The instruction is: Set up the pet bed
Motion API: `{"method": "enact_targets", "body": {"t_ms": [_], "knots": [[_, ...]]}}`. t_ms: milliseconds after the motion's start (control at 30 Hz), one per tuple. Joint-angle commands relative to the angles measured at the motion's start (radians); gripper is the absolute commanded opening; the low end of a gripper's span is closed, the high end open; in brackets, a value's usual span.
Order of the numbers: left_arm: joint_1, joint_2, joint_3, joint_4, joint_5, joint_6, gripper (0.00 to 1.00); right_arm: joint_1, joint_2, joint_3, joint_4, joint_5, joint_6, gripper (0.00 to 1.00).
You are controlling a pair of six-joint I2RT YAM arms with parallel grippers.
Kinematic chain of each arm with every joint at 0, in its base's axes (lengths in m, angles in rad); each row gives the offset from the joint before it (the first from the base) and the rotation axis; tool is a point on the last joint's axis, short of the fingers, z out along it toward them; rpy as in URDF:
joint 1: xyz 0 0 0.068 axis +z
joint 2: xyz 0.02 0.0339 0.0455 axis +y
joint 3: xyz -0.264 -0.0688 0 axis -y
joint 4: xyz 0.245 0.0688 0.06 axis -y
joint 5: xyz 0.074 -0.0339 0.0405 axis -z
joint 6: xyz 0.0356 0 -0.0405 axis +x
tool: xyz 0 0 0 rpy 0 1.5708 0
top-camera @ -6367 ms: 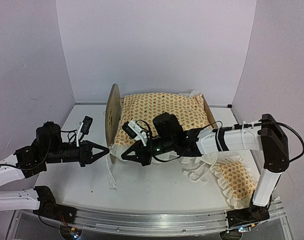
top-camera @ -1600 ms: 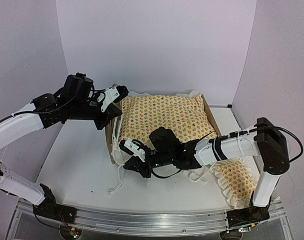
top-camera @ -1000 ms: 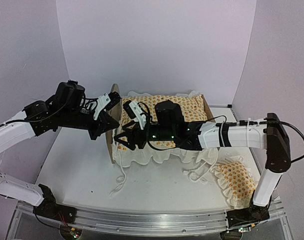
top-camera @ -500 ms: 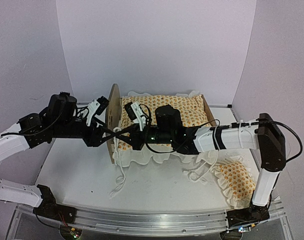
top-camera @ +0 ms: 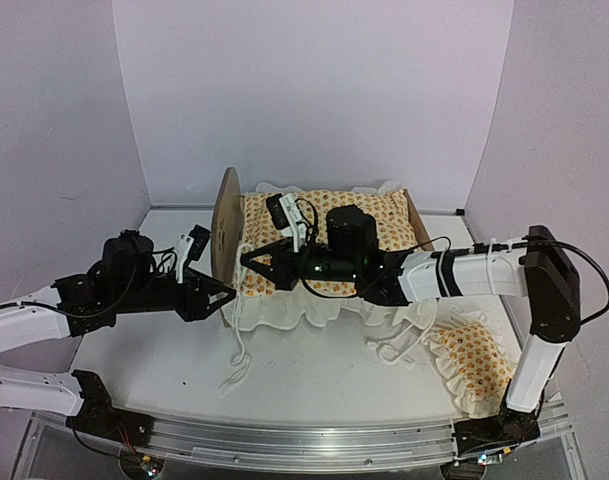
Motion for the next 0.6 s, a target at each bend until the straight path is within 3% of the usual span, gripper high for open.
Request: {"method": "enact_targets", "body": {"t_ms": [0, 167, 467, 567], "knots": [[0.003, 0.035, 0.009, 0.168, -0.010, -0.030, 0.42, 0.001, -0.057, 0.016, 0.064, -0.029, 0.009, 0.00], [0.002, 0.075, 0.033, 0.177, -0.034, -0.009, 0.36, 0.001, -0.049, 0.026, 0.062, -0.043, 0.010, 0.00], [0.003, 0.107, 0.069, 0.151, -0.023, 0.023, 0.10, 0.001, -0.046, 0.029, 0.061, -0.053, 0.003, 0.00], [0.003, 0.067, 0.092, 0.052, -0.053, 0.044, 0.04, 0.002, -0.045, 0.022, 0.052, -0.046, -0.004, 0.00]]}}
